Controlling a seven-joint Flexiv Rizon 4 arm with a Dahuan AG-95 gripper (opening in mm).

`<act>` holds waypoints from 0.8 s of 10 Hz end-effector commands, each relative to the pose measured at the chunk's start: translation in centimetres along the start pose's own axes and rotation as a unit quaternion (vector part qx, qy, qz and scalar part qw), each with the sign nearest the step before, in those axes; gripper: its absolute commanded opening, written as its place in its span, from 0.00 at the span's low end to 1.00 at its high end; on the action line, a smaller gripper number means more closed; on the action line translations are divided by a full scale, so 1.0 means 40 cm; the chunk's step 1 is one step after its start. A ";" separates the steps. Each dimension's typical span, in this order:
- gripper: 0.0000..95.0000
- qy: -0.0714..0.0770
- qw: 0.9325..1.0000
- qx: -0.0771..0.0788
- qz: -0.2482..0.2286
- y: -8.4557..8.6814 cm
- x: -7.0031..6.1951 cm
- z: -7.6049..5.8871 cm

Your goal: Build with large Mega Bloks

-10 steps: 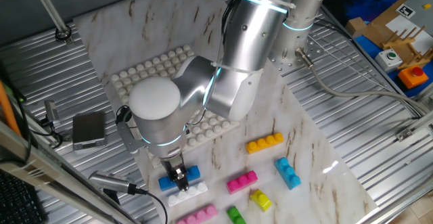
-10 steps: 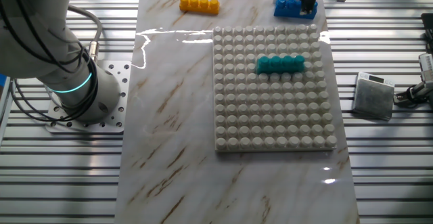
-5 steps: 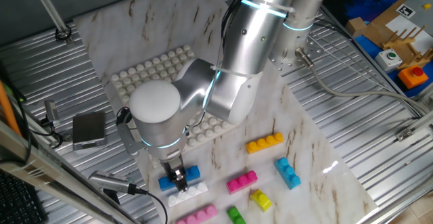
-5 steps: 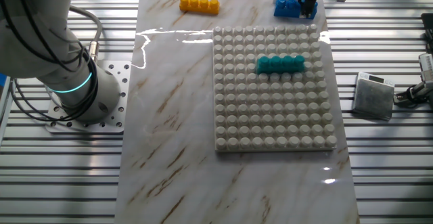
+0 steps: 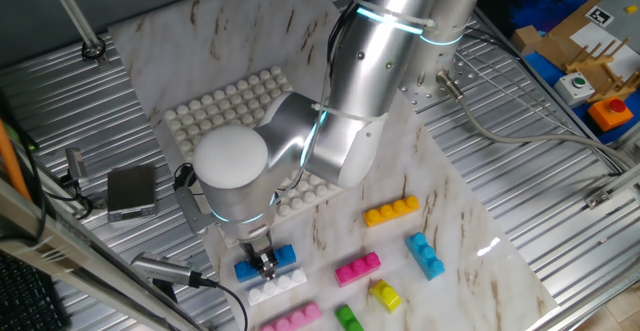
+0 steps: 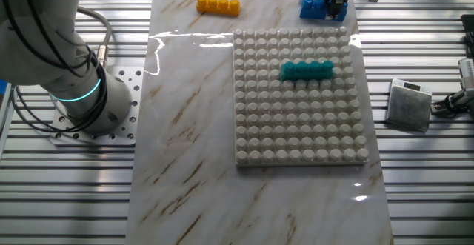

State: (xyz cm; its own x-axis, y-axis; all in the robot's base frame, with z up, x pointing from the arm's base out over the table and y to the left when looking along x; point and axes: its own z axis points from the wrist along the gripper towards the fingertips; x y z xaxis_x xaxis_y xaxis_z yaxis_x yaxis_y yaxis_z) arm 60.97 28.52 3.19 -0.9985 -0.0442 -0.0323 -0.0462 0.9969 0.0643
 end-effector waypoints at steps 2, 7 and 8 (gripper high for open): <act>0.00 0.000 1.000 0.010 -0.002 0.000 -0.002 0.005; 0.00 0.004 1.000 0.007 -0.001 0.005 0.002 -0.008; 0.00 0.006 1.000 0.007 -0.001 0.006 0.006 -0.017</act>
State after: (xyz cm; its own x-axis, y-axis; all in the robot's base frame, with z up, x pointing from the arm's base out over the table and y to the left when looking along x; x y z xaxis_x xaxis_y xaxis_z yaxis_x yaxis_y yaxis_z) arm 60.57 28.67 4.08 -0.9987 -0.0477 -0.0187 -0.0485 0.9976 0.0491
